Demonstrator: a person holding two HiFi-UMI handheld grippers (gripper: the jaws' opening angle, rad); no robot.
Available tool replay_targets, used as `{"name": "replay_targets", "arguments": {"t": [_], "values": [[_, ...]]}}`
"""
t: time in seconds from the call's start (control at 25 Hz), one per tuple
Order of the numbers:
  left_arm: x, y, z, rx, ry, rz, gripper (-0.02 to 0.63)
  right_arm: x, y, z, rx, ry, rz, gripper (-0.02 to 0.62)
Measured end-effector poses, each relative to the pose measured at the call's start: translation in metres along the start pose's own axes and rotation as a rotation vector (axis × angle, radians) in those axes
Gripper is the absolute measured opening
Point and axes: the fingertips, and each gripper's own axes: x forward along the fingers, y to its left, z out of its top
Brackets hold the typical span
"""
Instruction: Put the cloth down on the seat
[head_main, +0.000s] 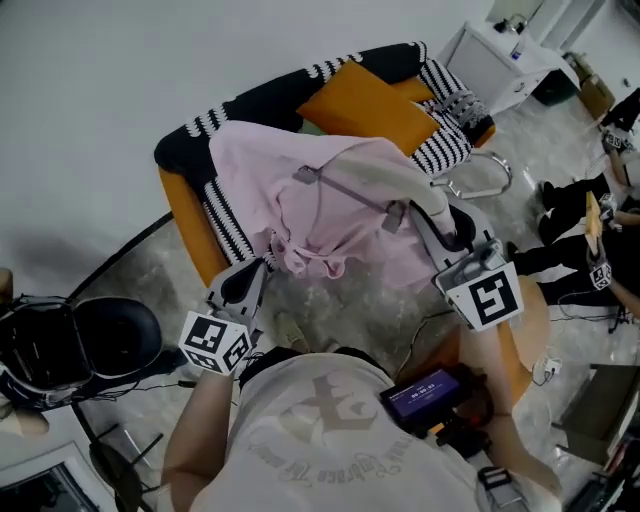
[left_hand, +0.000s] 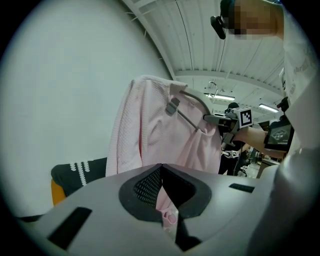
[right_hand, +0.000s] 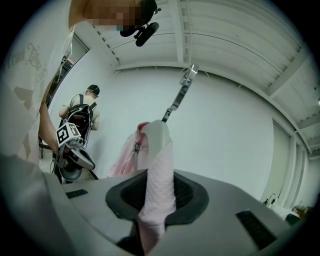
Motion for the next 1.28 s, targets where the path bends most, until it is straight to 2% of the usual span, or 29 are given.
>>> {"name": "replay_targets", "arguments": {"t": [0.2,0.84,1.08,1.28], "values": [[-0.017,0.014,-0.020,-0.002,-0.024,0.066,0.012,0.017,0.019,-0.002,-0.046,-0.066,0.063,0.087],[-0.050,0.099,-0.039,-0.026,-0.074,0.121,0.012,0.085,0.060,0.030,-0.046,-0.132,0.077,0.087],[-0.053,0.124,-0.040,-0.045,-0.085,0.155,0.012,0.113,0.056,0.041,-0.045,-0.155,0.092,0.087],[-0.038,0.132,-0.030,-0.065,-0.074,0.193,0.012,0.141,0.029,0.052,-0.030,-0.184,0.128,0.087]]}}
